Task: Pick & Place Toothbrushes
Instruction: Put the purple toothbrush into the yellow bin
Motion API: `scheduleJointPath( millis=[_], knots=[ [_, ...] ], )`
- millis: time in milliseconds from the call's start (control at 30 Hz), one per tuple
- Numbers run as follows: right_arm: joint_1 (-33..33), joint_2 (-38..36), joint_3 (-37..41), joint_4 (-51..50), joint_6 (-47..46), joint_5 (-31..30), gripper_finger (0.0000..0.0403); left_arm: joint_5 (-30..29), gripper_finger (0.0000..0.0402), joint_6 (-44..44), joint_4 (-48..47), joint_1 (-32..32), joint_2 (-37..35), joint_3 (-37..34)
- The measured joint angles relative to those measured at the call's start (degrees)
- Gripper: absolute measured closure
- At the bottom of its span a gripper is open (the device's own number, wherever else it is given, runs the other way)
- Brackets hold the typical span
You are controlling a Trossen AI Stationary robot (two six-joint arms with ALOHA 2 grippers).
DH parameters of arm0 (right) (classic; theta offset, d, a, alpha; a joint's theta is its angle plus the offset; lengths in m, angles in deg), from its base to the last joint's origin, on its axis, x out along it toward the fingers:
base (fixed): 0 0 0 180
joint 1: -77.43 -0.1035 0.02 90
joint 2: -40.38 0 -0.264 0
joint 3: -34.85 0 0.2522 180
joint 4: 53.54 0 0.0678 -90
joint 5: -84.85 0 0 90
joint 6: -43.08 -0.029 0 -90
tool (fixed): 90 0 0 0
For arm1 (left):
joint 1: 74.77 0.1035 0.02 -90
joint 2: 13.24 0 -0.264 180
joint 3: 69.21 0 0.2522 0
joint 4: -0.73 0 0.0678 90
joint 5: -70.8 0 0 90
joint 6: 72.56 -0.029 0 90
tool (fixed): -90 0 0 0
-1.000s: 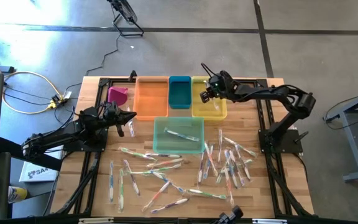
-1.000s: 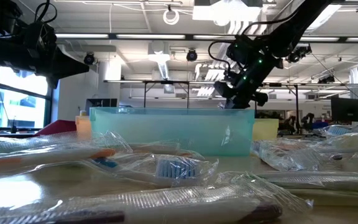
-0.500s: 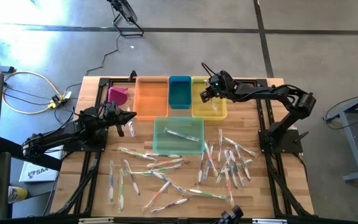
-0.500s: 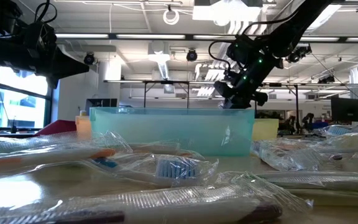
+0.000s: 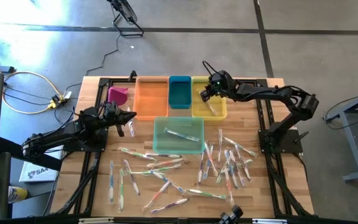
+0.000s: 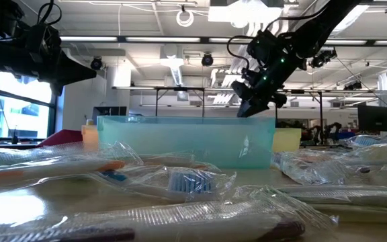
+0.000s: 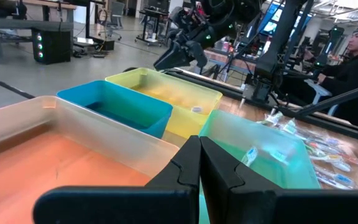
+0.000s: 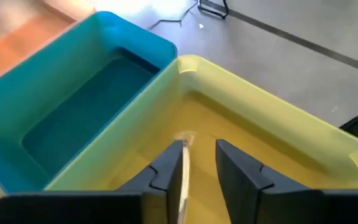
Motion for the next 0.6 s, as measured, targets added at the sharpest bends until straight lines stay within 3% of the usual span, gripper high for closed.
scheduleJointPath(
  millis=[200,500,600],
  knots=[
    [-0.6,-2.6,0.0,0.0,2.7,6.4,0.0393,0.0,0.0402,0.0,0.0,0.0,0.0,0.0],
    [-2.6,-4.8,0.0,0.0,2.5,16.4,0.0398,0.0,0.0401,0.0,0.0,0.0,0.0,0.0],
    [-3.3,-4.8,0.0,0.0,2.5,17.0,0.0399,0.0,0.0402,0.0,0.0,0.0,0.0,0.0]
  ],
)
